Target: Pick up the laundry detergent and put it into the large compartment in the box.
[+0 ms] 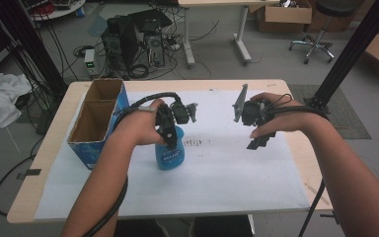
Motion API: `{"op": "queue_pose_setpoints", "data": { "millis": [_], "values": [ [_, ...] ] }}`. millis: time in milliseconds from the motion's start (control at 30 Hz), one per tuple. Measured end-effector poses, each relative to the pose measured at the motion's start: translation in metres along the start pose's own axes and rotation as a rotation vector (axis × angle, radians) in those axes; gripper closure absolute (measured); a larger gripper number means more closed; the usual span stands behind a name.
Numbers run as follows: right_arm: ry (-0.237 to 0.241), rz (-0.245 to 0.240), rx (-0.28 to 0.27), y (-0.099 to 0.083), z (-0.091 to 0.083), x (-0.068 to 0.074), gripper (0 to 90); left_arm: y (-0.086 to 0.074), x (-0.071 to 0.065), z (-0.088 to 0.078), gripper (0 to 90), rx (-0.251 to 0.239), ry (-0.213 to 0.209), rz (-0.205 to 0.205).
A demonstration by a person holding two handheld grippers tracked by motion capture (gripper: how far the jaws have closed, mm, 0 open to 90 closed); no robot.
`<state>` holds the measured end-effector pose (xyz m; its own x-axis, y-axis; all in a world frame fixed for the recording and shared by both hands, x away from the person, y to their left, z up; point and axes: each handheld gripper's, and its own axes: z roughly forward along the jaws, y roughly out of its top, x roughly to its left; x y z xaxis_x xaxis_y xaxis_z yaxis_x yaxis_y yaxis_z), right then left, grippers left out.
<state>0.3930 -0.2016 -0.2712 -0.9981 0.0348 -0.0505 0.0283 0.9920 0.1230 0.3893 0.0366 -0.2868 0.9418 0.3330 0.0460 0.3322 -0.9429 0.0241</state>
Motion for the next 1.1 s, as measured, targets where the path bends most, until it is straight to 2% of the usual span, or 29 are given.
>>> {"op": "queue_pose_setpoints", "data": {
  "millis": [267, 333, 367, 467, 633, 900, 1000, 1100],
  "values": [
    [0.0, 0.002, 0.001, 0.0, -0.001, 0.001, 16.2, 0.0, 0.003, -0.036, 37.8, -0.008, 0.012, -0.08],
    [-0.003, -0.003, 0.001, 0.001, -0.001, 0.001, 16.1, -0.002, 0.005, -0.05, 37.8, -0.022, -0.008, -0.124],
    [-0.003, -0.003, 0.001, 0.001, -0.001, 0.001, 16.1, -0.002, 0.005, -0.05, 37.8, -0.022, -0.008, -0.124],
    [-0.003, -0.004, 0.001, 0.001, -0.001, 0.002, 16.1, -0.003, 0.007, -0.065, 37.8, -0.024, -0.023, -0.168],
    [-0.001, -0.008, 0.003, 0.002, -0.001, 0.003, 16.2, -0.003, 0.007, -0.085, 37.8, -0.016, -0.022, -0.221],
    [-0.003, -0.016, 0.003, 0.005, 0.0, 0.005, 16.2, -0.009, 0.013, -0.116, 37.8, 0.014, -0.01, -0.378],
    [-0.007, -0.021, -0.004, 0.006, -0.001, 0.005, 16.1, -0.013, 0.016, -0.126, 37.8, 0.002, -0.018, -0.452],
    [-0.01, -0.023, -0.003, 0.007, -0.001, 0.006, 16.2, -0.017, 0.019, -0.136, 37.8, -0.008, -0.023, -0.507]
  ]
}}
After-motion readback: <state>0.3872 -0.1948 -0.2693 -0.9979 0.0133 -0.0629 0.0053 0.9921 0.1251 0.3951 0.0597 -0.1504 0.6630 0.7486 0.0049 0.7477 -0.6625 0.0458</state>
